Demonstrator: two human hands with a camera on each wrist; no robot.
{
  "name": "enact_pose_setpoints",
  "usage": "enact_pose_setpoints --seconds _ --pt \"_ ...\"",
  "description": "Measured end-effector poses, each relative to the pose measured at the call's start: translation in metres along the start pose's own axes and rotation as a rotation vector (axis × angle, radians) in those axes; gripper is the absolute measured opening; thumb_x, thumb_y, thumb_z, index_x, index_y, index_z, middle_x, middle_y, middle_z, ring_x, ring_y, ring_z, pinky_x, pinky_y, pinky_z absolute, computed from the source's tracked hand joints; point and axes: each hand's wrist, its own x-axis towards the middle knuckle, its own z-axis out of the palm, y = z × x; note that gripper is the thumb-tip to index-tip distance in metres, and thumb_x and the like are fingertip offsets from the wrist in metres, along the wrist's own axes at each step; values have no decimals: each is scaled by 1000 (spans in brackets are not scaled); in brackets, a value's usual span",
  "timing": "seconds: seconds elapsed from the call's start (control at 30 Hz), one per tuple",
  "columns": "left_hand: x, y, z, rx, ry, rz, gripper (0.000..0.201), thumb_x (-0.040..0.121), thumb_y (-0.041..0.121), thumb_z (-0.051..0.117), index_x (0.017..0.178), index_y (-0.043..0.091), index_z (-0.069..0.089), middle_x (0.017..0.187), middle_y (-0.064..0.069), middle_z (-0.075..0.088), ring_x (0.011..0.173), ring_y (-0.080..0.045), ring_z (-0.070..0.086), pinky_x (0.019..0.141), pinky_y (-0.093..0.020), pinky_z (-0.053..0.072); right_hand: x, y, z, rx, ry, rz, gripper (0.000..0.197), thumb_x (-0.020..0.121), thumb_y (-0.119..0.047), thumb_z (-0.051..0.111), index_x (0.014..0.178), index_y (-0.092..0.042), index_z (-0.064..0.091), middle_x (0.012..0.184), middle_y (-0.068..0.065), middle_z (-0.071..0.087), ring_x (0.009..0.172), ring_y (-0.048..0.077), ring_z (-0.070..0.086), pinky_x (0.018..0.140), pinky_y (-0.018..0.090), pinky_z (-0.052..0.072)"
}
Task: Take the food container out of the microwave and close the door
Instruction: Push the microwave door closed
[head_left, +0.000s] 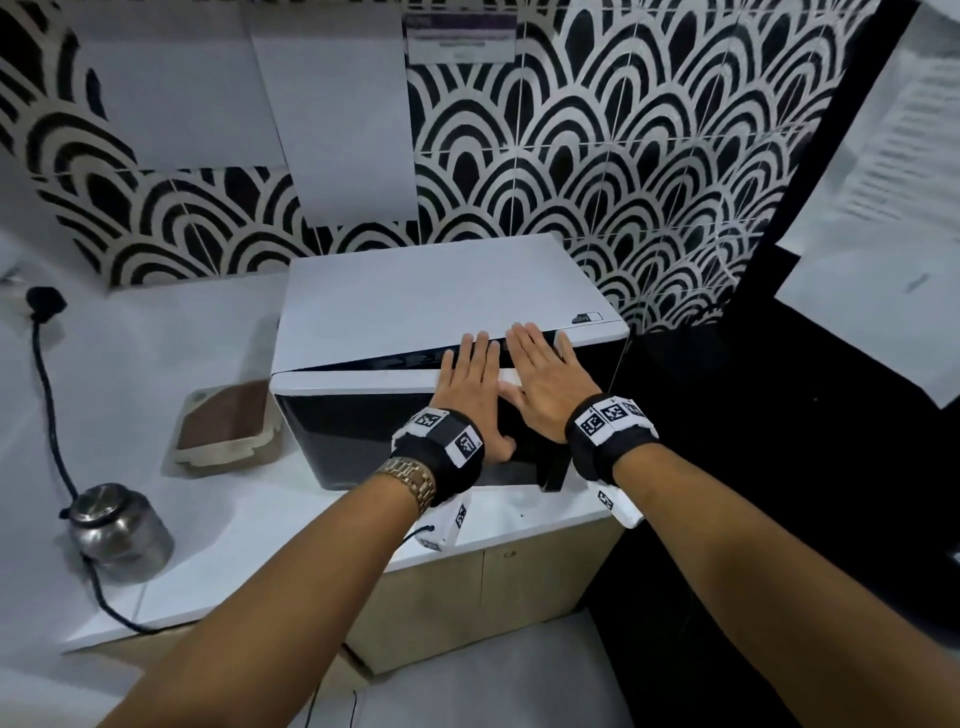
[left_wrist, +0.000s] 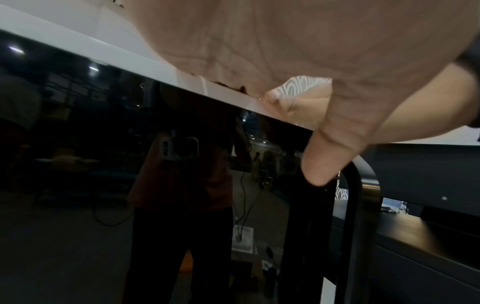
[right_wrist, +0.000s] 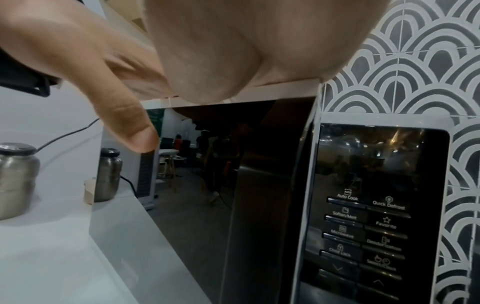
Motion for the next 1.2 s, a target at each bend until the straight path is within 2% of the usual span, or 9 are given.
enact_pose_setpoints --seconds 0.17,0.23,0.3,0.4,0.53,0.73,0.83,0.97,1.2 --pt "8 3 1 11 7 -32 122 69 55 60 153 1 -10 163 -16 -15 151 -31 -17 122 -49 -11 14 8 2 -27 14 -57 88 90 -59 -1 159 -5 4 168 10 5 155 21 -1 125 49 0" --pt "11 4 0 13 5 -50 122 69 57 59 153 0 -9 163 -17 -15 151 -31 -16 121 -49 -12 19 12 4 -33 25 -71 89 89 -60 2 158 -4 5 168 11 5 155 22 0 125 49 0" --pt "15 5 -1 25 3 -69 123 68 56 60 153 1 -9 164 -17 -13 151 -31 -14 121 -49 -12 23 16 4 -57 22 -94 93 89 -62 18 158 -2 4 167 13 4 155 24 0 125 50 1" --pt "20 8 -4 33 -23 -102 121 68 49 62 154 2 -9 164 -16 -10 152 -31 -11 122 -50 -9 29 18 3 -90 -17 -100 110 81 -64 47 157 -1 0 167 16 -1 155 27 -2 125 50 0" --pt "24 11 -8 35 -42 -154 121 66 44 63 154 3 -8 164 -15 -9 152 -30 -9 123 -51 -6 34 18 5 -54 -1 -65 118 79 -63 62 156 3 2 165 22 2 154 33 2 125 47 3" --pt "29 19 -7 21 -17 -237 118 68 45 64 155 8 -7 165 -12 -6 153 -29 -7 122 -53 -4 41 22 8 -19 41 -89 113 82 -57 69 155 4 10 164 24 11 153 35 10 126 44 8" --pt "31 23 -5 5 -5 -285 118 68 45 66 155 14 -7 165 -9 -6 152 -29 -7 122 -55 -2 41 23 8 -16 66 -110 113 77 -56 74 155 0 15 163 24 16 152 37 14 124 49 12" --pt "35 25 -9 31 -67 -324 124 67 51 71 155 20 -10 165 -8 -9 152 -34 -9 120 -58 -2 44 24 5 -30 42 -100 114 75 -55 75 158 -9 11 164 20 12 152 37 11 119 62 13" --pt "44 26 -11 45 -84 -381 121 69 51 68 154 24 -13 165 -6 -10 151 -37 -11 116 -67 -5 54 28 4 -19 40 -103 114 76 -52 77 158 -9 10 165 20 11 153 36 9 119 62 13"
